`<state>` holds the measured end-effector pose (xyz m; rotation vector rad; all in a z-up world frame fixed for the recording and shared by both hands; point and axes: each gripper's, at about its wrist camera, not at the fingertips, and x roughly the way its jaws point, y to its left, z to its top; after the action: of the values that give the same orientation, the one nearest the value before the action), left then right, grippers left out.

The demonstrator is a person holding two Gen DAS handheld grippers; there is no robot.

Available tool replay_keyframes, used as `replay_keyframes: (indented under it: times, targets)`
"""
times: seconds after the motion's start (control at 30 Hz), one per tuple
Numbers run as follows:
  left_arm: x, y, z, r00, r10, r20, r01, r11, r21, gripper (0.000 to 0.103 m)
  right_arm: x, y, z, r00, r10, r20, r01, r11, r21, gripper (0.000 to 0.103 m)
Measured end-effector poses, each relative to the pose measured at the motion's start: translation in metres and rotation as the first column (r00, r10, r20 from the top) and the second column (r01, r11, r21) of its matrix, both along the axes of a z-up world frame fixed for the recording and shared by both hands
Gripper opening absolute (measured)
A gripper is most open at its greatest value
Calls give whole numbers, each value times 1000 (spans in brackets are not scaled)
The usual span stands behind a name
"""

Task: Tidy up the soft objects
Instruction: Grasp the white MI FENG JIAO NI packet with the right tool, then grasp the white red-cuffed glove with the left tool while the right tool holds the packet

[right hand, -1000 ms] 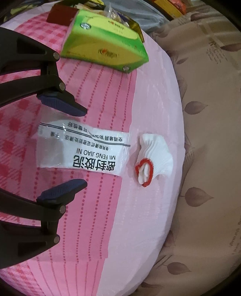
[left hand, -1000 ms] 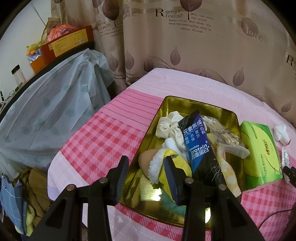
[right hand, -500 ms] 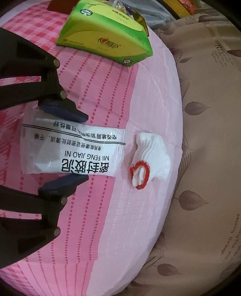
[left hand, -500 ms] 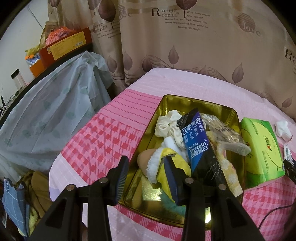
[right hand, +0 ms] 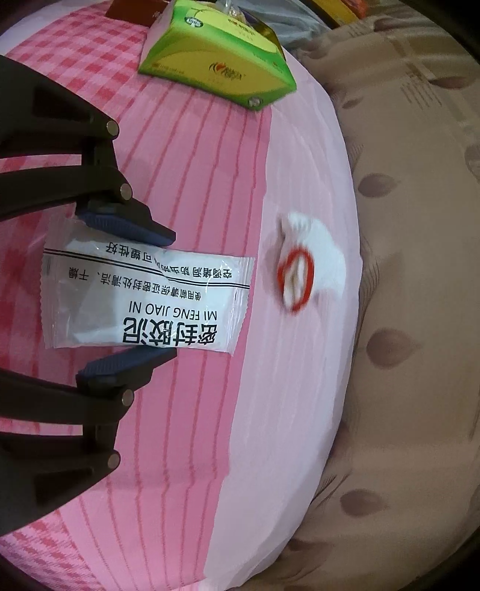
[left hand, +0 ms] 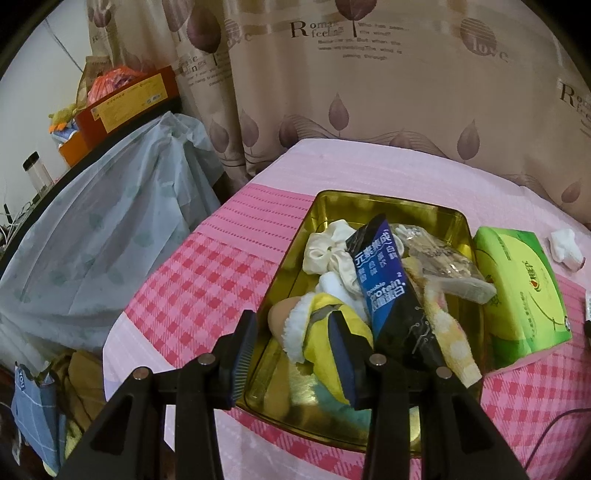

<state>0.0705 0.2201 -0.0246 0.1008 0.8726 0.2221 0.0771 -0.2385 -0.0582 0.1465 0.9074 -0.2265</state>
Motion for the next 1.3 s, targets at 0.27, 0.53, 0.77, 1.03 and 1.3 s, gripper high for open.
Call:
replay_keyframes:
  times: [0.27,0.53,0.77,1.03,1.3]
  targets:
    - [-7,-32,11,997,-81,2,81,997,-10,41,-24,-41,-2,998,-68,-6,68,998,-7,51]
    - [-3,-106,33,967,-253,5,253,966,-45,41,-38,-73,-3,995,-101,-4,101,995,0,50]
    - [16,-193,43,904,-426,-23,421,900,-113,47,-54,-100,-3,991,-134,4,134,991,24,51]
    - [52,-283,35,834,-543,-98,510,826,-240,48,-57,-105,-2,991,-130,10,130,991,40,52]
    - [93,-351,8,782,-604,-153,523,770,-365,53,-62,-112,-1,992,-127,23,125,990,72,53]
